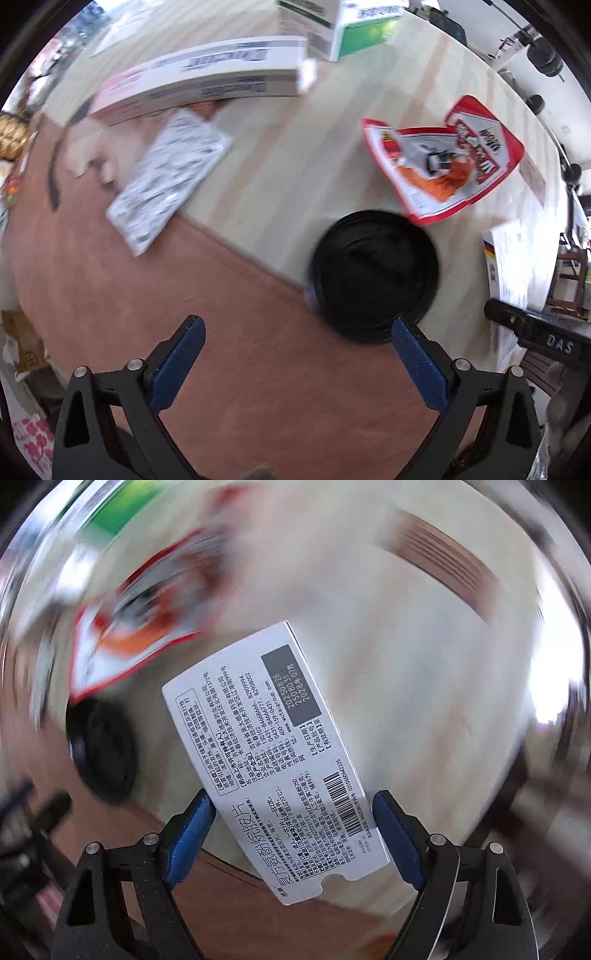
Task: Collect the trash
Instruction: 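Grasp the black lid with the left tool while the right tool grasps the white printed card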
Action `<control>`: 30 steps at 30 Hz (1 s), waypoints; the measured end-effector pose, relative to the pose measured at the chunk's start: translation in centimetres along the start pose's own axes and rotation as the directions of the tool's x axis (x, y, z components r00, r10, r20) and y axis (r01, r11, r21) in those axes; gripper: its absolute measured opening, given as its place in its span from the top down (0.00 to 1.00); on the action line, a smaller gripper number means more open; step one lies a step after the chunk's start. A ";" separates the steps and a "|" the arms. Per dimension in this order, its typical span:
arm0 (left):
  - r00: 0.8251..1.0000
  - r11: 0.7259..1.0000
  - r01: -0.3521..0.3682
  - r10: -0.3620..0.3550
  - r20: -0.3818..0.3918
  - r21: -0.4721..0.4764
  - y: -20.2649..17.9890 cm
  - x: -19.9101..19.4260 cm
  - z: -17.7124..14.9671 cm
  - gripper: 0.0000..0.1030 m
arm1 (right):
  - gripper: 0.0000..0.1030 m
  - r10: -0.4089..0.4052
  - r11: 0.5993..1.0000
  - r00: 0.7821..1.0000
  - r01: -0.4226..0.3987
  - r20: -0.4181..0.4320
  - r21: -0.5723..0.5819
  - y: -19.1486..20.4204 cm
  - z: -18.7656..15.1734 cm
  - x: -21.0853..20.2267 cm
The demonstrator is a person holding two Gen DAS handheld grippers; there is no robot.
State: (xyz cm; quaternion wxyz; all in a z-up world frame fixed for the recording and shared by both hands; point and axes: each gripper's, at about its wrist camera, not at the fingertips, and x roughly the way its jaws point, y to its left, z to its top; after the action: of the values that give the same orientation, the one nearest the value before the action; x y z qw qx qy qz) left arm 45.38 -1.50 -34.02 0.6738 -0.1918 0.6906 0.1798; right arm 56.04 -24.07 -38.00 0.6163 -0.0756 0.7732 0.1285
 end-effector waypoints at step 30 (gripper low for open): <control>1.000 0.998 -0.013 0.011 0.022 0.060 -1.0 -0.8 -4.0 0.14 | 0.23 -0.082 0.985 0.974 0.112 0.212 -0.134 3.8 -2.2 -2.9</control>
State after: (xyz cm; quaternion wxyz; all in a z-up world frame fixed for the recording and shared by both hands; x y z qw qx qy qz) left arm 42.42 -4.37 -33.07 0.6856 -0.1653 0.6896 0.1649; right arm 53.65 -21.18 -34.34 0.6914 -0.1445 0.6893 0.1611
